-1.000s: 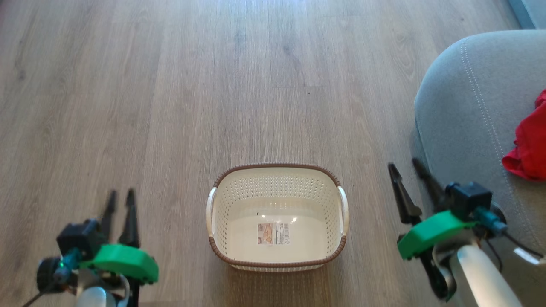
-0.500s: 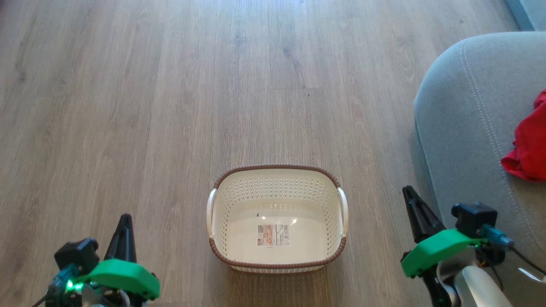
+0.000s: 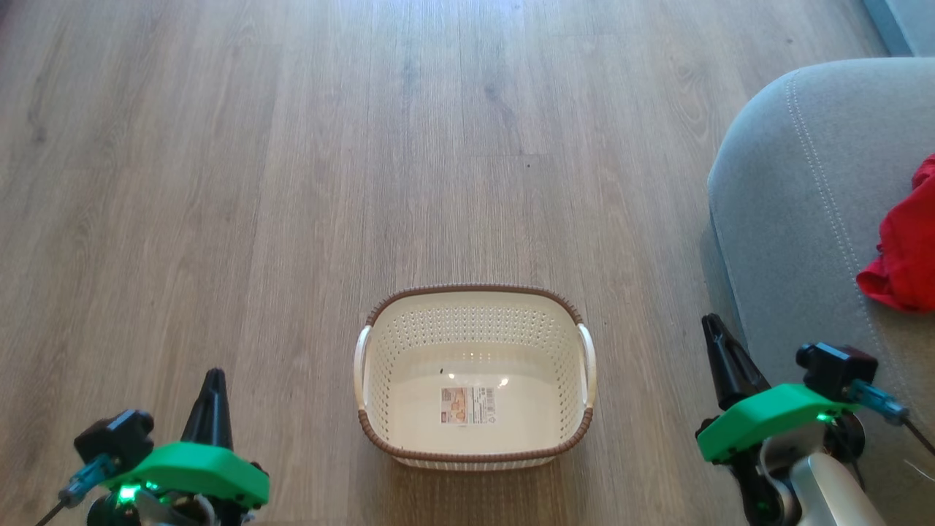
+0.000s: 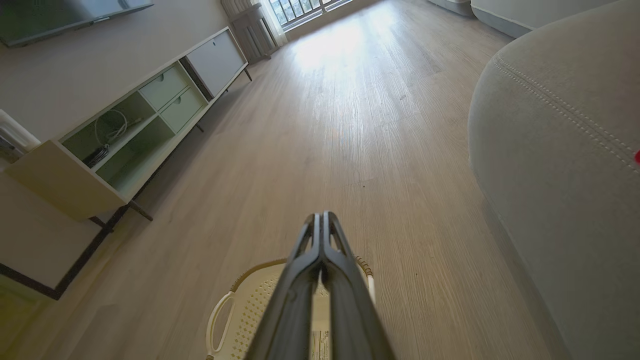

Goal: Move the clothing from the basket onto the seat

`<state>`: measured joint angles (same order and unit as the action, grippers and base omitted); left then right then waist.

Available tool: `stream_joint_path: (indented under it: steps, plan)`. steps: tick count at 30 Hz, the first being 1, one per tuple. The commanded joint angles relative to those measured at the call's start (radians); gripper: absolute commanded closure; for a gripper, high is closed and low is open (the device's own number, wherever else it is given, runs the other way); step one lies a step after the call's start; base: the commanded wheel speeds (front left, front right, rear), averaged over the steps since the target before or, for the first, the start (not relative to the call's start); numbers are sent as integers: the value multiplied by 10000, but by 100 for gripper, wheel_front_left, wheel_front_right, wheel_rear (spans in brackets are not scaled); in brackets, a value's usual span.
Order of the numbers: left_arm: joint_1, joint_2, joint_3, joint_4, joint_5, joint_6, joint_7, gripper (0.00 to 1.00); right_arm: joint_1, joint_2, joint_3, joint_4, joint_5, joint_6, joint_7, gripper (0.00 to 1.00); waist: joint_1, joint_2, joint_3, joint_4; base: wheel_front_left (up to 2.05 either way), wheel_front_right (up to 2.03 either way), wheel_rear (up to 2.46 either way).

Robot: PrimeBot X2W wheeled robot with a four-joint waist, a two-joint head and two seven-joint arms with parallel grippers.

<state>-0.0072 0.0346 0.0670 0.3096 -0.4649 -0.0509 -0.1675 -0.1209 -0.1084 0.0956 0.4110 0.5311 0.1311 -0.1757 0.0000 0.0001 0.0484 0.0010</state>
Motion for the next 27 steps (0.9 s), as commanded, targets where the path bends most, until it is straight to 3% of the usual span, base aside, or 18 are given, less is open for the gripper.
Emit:
stream_joint_path:
  steps: [1,27]
  plan:
    - [-475,62,107,-363,-298,-106,39,100,-340,-7,-100,-407,297,-1,68,100,0,-1,-7,0,0,0,0]
    - [-613,87,201,-435,-3183,-285,756,100,-217,137,-608,-732,3019,-2,792,100,0,-1,-122,-2,0,0,0]
